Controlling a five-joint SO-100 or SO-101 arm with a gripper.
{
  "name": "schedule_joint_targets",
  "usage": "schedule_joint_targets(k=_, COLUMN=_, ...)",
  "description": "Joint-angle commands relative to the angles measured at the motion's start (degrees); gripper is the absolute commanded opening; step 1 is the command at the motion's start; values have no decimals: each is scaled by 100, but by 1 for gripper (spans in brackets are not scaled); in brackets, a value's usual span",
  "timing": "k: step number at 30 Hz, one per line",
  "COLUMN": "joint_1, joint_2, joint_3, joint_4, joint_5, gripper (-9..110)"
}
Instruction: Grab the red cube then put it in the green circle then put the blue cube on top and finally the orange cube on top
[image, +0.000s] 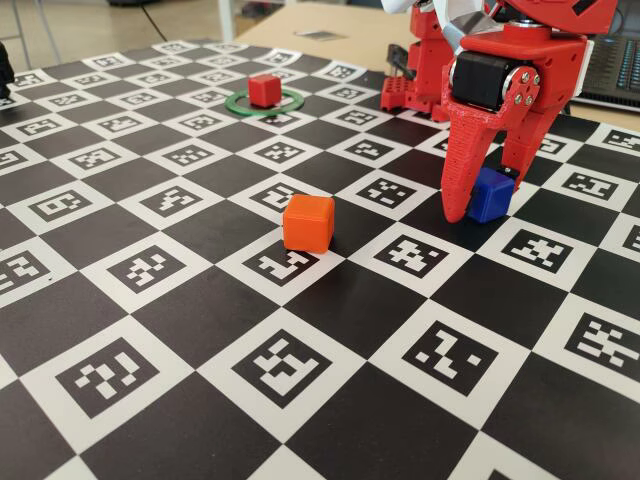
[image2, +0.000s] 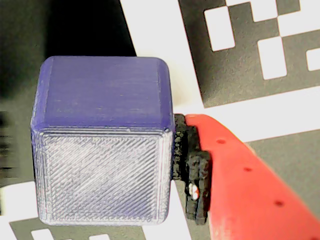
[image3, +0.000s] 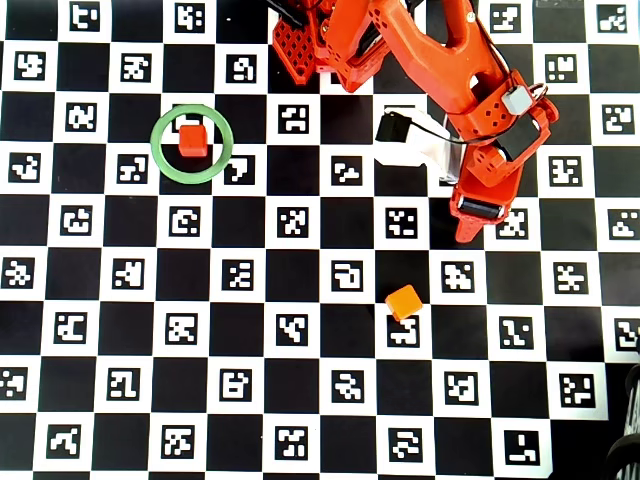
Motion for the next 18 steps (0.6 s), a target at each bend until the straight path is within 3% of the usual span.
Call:
schedule_joint_targets(k=1, joint_1=53, joint_2=97, joint_3=-53, joint_4=-44, joint_5=-79, gripper=12)
schedule_joint_targets(k=9, joint_1=167, joint_2=246, joint_3=-202, joint_4=97, joint_5=-571, gripper=6)
schedule_joint_targets(k=18, joint_1=642, joint_2=519, joint_3=-2048, joint_4=2092, joint_5=-1354, gripper=4)
